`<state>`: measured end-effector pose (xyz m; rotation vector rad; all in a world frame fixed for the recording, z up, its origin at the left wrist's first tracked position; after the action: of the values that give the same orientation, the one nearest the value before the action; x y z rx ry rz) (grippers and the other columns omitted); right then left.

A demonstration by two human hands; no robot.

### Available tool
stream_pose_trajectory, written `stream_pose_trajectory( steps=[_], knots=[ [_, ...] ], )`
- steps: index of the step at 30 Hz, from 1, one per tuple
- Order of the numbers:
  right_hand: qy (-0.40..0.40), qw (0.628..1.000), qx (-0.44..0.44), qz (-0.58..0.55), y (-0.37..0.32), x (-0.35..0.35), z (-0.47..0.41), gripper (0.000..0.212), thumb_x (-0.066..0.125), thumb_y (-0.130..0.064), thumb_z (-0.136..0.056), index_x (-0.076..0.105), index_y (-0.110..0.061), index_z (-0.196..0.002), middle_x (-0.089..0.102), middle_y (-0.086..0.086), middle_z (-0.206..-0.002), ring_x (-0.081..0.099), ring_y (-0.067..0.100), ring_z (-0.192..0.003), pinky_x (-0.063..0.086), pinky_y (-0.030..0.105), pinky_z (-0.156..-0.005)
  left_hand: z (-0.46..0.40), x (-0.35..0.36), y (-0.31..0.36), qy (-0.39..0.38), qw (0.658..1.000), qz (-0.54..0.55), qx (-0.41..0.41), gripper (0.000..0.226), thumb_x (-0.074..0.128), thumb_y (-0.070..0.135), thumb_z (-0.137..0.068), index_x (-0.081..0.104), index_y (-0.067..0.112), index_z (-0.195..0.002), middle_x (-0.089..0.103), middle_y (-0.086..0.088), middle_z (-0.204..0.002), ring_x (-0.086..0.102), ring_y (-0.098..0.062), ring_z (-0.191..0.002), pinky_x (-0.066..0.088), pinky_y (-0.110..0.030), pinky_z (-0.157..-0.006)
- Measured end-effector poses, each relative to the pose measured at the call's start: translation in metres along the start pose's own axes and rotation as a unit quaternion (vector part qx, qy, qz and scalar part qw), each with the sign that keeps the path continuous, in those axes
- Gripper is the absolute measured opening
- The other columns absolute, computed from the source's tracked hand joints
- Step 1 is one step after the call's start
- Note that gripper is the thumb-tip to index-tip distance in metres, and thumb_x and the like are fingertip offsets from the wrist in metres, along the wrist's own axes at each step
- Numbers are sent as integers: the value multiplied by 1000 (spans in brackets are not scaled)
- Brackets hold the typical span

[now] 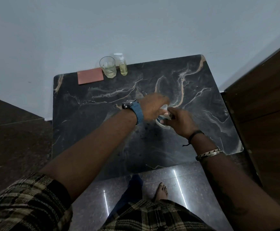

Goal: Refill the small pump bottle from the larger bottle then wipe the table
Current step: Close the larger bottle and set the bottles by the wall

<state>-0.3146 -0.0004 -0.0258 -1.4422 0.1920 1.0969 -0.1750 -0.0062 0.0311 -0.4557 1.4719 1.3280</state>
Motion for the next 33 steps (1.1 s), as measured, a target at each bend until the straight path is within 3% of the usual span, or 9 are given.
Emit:
stream_pose_trajectory(
  steps=[4,8,12,16,18,21,23,28,33],
  knots=[
    [1,1000,-4,9,1,-1,0,26,83,-20,-92,74,-12,-115,57,-22,-77,57,-24,-79,39,-1,-70,1,1,1,11,1000,-6,8,33,65,36,-104,67,12,-126,69,-6,-123,63,-24,-113,51,-43,-97],
    [-7,1000,-10,-7,-3,-3,-3,37,83,-22,-93,72,-15,-127,74,-9,-103,63,-3,-86,41,1,-75,3,0,-2,30,999,20,14,32,66,40,-102,69,12,-117,69,-5,-113,63,-23,-102,51,-43,-91],
    [-4,998,-3,-55,-9,-6,-18,50,85,-21,-92,64,-18,-137,73,-6,-126,69,11,-113,53,25,-94,4,-9,-14,87,992,81,-30,52,75,46,-95,61,16,-134,70,-4,-118,65,-22,-102,56,-45,-89],
    [15,999,-1,-49,-15,-10,-58,48,84,-21,-92,60,-13,-133,70,-7,-121,65,13,-108,42,1,-80,8,-35,-40,173,972,120,-100,88,81,53,-88,39,19,-158,68,-4,-119,59,-17,-91,46,-32,-76],
    [28,999,0,-40,-22,-15,-87,43,84,-23,-92,61,-12,-126,69,-4,-117,64,17,-101,42,3,-75,12,-49,-59,214,961,122,-129,83,79,47,-90,40,17,-157,69,-5,-114,60,-17,-88,48,-33,-74],
    [51,998,-6,-23,-36,-25,-134,45,85,-26,-91,64,-10,-127,69,9,-125,65,28,-108,55,36,-90,22,-64,-90,251,948,120,-157,65,74,37,-96,48,15,-152,69,-2,-102,64,-19,-88,56,-40,-76],
    [60,998,-6,-27,-45,-31,-166,46,84,-22,-91,64,-10,-130,68,10,-129,66,30,-114,56,46,-97,27,-68,-113,254,943,127,-172,56,73,34,-98,54,14,-147,68,0,-101,64,-19,-86,58,-43,-78],
    [59,997,-6,-54,-56,-35,-237,48,88,-17,-86,65,-8,-127,73,8,-126,70,26,-115,58,43,-103,38,-62,-164,245,937,127,-213,44,71,35,-99,62,17,-139,70,-1,-107,64,-17,-91,56,-36,-79],
    [46,999,-10,-24,-57,-25,-289,33,88,-20,-86,63,-23,-107,69,-1,-115,64,18,-105,51,29,-87,46,-48,-206,241,930,129,-244,40,71,33,-98,66,16,-134,70,1,-107,58,-12,-86,48,-32,-77]
  ],
)
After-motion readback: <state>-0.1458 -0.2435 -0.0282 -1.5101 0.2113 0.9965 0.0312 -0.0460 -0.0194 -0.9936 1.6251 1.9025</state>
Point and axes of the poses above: each hand's wrist, its own z-axis away from the middle knuckle, its own x-axis out of the palm, y = z × x, the point moved 7 cm from there along -z, towards the middle knuckle
